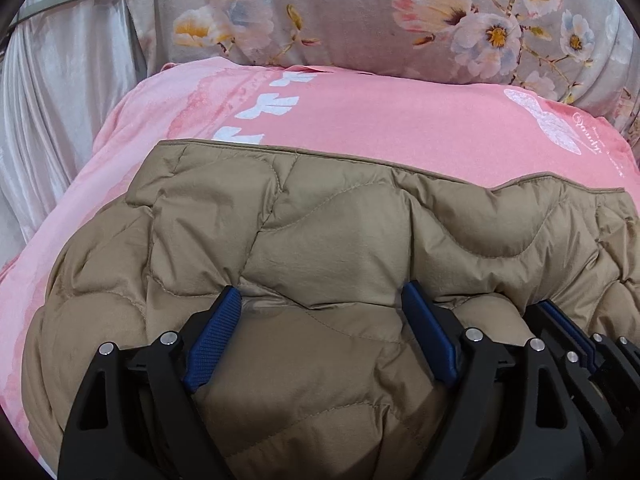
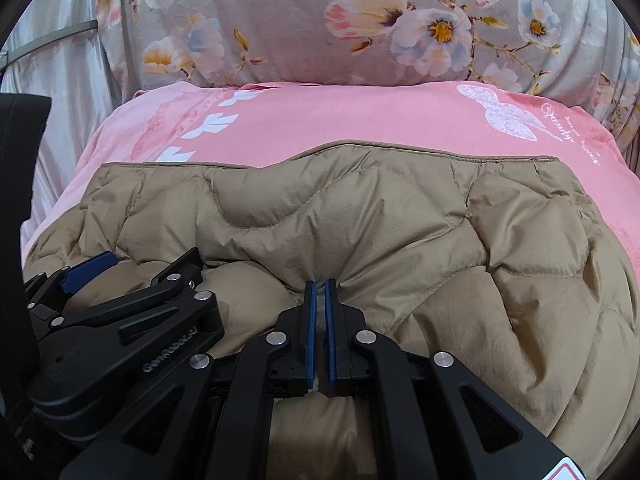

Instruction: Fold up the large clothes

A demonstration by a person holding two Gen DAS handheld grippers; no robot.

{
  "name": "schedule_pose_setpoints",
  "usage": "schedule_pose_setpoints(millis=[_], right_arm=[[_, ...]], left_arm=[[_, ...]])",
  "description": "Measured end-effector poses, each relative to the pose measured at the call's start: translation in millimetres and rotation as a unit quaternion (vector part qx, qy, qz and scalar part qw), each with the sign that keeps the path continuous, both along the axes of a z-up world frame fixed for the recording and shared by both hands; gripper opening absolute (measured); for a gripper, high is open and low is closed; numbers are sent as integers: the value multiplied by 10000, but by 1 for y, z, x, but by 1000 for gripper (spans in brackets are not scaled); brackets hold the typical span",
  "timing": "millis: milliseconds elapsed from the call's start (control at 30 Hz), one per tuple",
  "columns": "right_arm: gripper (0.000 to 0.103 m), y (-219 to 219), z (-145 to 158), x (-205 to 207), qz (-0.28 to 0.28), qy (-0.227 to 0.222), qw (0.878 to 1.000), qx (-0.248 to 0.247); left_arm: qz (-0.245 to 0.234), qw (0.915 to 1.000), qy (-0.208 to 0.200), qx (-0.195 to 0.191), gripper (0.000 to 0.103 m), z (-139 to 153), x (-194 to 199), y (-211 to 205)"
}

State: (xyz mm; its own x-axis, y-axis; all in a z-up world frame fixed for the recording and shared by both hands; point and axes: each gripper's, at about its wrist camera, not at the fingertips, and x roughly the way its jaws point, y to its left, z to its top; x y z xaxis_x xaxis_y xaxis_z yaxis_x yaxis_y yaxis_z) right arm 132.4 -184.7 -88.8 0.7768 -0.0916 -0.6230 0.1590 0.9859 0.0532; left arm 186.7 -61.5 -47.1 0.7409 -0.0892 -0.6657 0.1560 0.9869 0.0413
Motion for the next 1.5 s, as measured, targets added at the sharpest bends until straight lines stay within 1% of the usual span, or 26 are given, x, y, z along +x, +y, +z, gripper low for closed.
schedule_pose_setpoints(millis=[100, 133, 167, 233, 267, 333, 400, 433, 533, 567, 633, 700, 767, 800, 833, 900, 1000, 1033, 1067, 1100, 1133, 1200, 1233, 1267, 1400, 1500], right_arm=[[6, -2, 8, -1, 135, 217, 9997, 42], [9, -2, 15, -8, 129, 281, 9995, 109], [14, -1, 20, -16, 128, 275, 9993, 230], [16, 4, 33, -36, 243, 224, 9975, 618], [16, 8, 35, -44, 394, 217, 9965, 710], [16, 19, 35, -55, 548, 201, 9958, 712], [16, 39, 28, -65, 765, 254, 9946, 651], [16, 49, 22, -69, 790, 287, 9951, 524], [15, 65, 8, -79, 684, 272, 9972, 104], [15, 66, 5, -81, 663, 262, 9974, 83], [15, 66, 3, -85, 635, 244, 9976, 114], [15, 64, 5, -88, 606, 281, 9975, 229], [15, 61, 10, -93, 626, 319, 9967, 406], [15, 61, 11, -97, 661, 355, 9961, 461], [15, 62, 12, -100, 694, 385, 9956, 503], [15, 63, 9, -105, 763, 498, 9944, 540], [15, 61, 2, -105, 782, 626, 9928, 661], [15, 59, -1, -103, 786, 666, 9922, 700], [15, 57, -3, -100, 787, 692, 9916, 761], [15, 55, -5, -98, 790, 715, 9907, 850], [15, 52, -7, -96, 796, 734, 9898, 928], [14, 45, -11, -90, 806, 768, 9872, 1139], [14, 42, -13, -86, 805, 783, 9859, 1238], [13, 40, -14, -84, 798, 788, 9852, 1293], [12, 36, -15, -66, 754, 902, 9823, 1459], [12, 32, -15, -56, 752, 942, 9779, 1705]], left_arm=[[-182, 9992, 223, -261, 82, 9, -9, 14], [-208, 9987, 268, -388, 82, 13, -16, 23], [-218, 9977, 294, -577, 87, 19, -27, 37], [-273, 9951, 311, -901, 90, 28, -50, 67], [-220, 9951, 306, -915, 91, 30, -58, 78], [112, 9953, 308, -906, 94, 32, -76, 112], [399, 9921, 386, -1122, 95, 29, -88, 146], [536, 9900, 447, -1229, 95, 26, -92, 162], [1009, 9783, 682, -1676, 95, 13, -104, 213], [1141, 9744, 735, -1795, 95, 9, -107, 227], [1196, 9686, 843, -2011, 95, 0, -110, 244], [1141, 9641, 990, -2184, 95, -10, -108, 249], [976, 9531, 1281, -2564, 95, -26, -100, 249], [880, 9461, 1455, -2758, 96, -35, -96, 248], [898, 9450, 1472, -2780, 98, -38, -92, 244], [860, 9533, 1286, -2592, 98, -35, -90, 234], [713, 9546, 1297, -2584, 97, -34, -84, 217], [650, 9542, 1299, -2616, 95, -34, -81, 213], [573, 9538, 1298, -2648, 86, -32, -80, 208], [524, 9554, 1280, -2610, 78, -28, -79, 203], [514, 9577, 1233, -2548, 74, -25, -79, 201], [430, 9641, 1046, -2402, 46, -12, -81, 194], [412, 9664, 961, -2346, 38, -7, -82, 191], [353, 9695, 827, -2280, 27, 3, -84, 188], [-113, 9727, 380, -2287, 17, 42, -95, 168], [-617, 9702, 115, -2342, 15, 71, -107, 143]])
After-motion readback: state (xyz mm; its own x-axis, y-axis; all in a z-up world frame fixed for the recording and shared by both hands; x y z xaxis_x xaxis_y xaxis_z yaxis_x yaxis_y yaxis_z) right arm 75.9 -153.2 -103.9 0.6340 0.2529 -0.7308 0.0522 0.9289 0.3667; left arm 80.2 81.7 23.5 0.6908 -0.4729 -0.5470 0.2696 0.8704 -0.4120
